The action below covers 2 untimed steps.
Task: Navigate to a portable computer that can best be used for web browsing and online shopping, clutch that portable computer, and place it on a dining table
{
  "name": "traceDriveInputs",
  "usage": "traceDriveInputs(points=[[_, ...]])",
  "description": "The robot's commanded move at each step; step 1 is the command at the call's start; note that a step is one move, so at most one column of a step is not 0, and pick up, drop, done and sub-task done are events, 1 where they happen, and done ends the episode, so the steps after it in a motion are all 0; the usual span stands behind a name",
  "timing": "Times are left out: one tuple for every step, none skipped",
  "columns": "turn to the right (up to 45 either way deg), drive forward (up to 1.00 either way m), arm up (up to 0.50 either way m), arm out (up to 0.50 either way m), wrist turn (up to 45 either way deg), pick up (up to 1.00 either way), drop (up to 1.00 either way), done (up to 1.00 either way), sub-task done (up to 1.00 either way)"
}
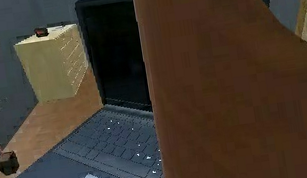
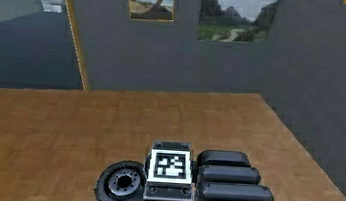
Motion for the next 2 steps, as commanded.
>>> traceDriveInputs(points=[[-3.0, 0.00, 0.00, 0.00, 0.0, 0.00, 0.00, 0.00, 0.00], [0.0, 0.10, 0.00, 0.00, 0.0, 0.00, 0.00, 0.00, 0.00]])
